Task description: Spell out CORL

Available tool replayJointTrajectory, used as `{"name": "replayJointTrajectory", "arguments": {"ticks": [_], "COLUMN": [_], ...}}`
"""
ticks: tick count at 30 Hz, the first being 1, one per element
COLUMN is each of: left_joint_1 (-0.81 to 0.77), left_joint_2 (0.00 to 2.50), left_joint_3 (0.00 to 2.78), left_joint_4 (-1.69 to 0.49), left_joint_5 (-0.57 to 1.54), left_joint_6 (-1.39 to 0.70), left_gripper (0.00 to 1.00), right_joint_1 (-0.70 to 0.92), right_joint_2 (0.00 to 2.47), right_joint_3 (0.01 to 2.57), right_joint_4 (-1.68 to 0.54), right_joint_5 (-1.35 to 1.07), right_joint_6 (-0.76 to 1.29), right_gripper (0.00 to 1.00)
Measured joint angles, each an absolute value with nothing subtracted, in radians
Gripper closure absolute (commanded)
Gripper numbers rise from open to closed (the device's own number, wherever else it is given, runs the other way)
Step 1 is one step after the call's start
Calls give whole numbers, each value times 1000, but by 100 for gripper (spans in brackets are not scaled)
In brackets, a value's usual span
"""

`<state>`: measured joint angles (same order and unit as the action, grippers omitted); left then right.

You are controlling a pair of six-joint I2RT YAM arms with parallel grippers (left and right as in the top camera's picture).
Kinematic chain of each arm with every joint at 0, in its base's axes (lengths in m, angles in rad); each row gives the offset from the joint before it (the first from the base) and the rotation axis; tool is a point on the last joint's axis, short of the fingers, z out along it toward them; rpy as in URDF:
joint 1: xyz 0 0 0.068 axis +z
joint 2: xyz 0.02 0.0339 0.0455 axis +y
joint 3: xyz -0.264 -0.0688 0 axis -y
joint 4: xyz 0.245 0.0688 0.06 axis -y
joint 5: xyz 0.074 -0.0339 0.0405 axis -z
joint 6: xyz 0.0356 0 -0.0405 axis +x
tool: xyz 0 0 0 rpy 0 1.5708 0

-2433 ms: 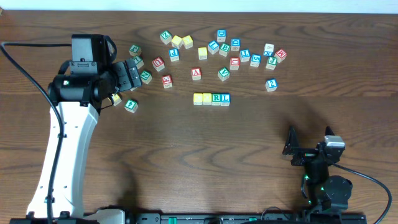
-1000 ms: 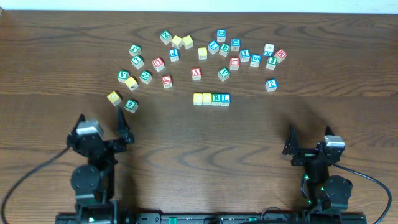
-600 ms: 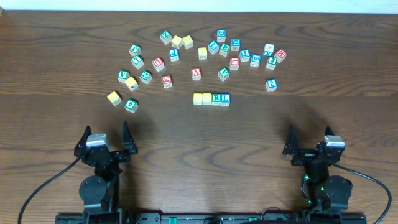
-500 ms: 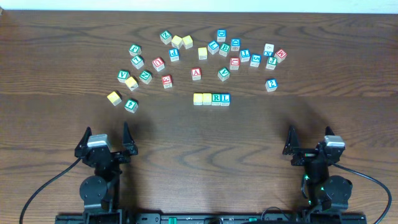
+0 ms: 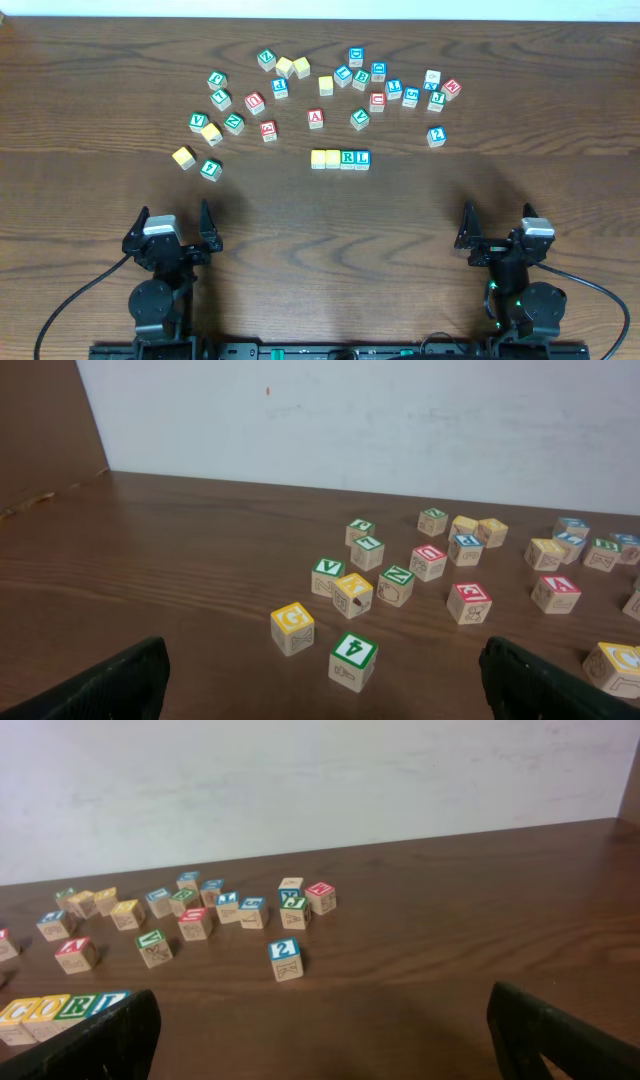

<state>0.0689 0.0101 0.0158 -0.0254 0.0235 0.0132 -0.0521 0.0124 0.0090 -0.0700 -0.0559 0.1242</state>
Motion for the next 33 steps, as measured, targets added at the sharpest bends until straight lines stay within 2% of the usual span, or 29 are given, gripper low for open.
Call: {"name": "replayJointTrajectory", "arguments": {"ticks": [33], "left_joint_1": [49], "left_joint_2": [10], "left_joint_3": [17], "left_joint_4": [-27], "left_joint_5": [23], "left_joint_6": [23], "left_gripper": [3], "right_joint_1": [-52], "right_joint_2": [12], "right_joint_3": [9], "right_joint_4": [-70], "right_joint_5": [-56], "right_joint_6": [124], "right_gripper": [1]}}
